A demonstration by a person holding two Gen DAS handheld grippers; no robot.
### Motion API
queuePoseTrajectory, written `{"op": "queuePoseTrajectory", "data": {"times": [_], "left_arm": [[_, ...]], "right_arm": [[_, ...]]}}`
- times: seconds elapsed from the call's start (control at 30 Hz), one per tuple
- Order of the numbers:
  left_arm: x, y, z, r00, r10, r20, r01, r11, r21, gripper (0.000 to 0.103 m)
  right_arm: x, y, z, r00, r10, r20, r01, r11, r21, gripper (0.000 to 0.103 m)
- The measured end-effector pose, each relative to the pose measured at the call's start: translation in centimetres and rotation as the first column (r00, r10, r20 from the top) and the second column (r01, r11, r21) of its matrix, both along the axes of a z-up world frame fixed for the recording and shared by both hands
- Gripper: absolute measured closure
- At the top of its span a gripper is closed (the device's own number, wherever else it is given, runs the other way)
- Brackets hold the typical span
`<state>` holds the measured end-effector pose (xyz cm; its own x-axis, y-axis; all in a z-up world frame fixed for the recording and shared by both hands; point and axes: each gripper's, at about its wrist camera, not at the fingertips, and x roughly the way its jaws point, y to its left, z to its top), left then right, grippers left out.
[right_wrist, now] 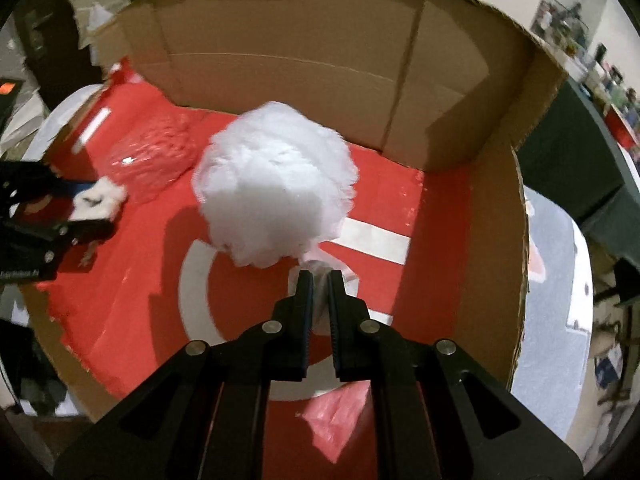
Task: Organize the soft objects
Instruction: 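Carry the star hair tie and white cloth over the cardboard box, then release the star hair tie and white cloth into the box, opening both grippers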
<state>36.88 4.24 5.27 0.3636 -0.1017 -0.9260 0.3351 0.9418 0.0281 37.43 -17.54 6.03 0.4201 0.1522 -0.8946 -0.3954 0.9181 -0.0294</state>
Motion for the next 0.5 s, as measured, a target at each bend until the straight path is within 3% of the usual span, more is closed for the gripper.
{"op": "queuePoseTrajectory", "data": {"times": [0.5], "left_arm": [[1.16, -0.27, -0.53, 1.000, 0.018, 0.011, -0.018, 1.000, 0.009, 0.050]], "right_arm": [[0.54, -0.77, -0.33, 0.999, -0.012, -0.046, 0.012, 1.000, -0.004, 0.094]]}}
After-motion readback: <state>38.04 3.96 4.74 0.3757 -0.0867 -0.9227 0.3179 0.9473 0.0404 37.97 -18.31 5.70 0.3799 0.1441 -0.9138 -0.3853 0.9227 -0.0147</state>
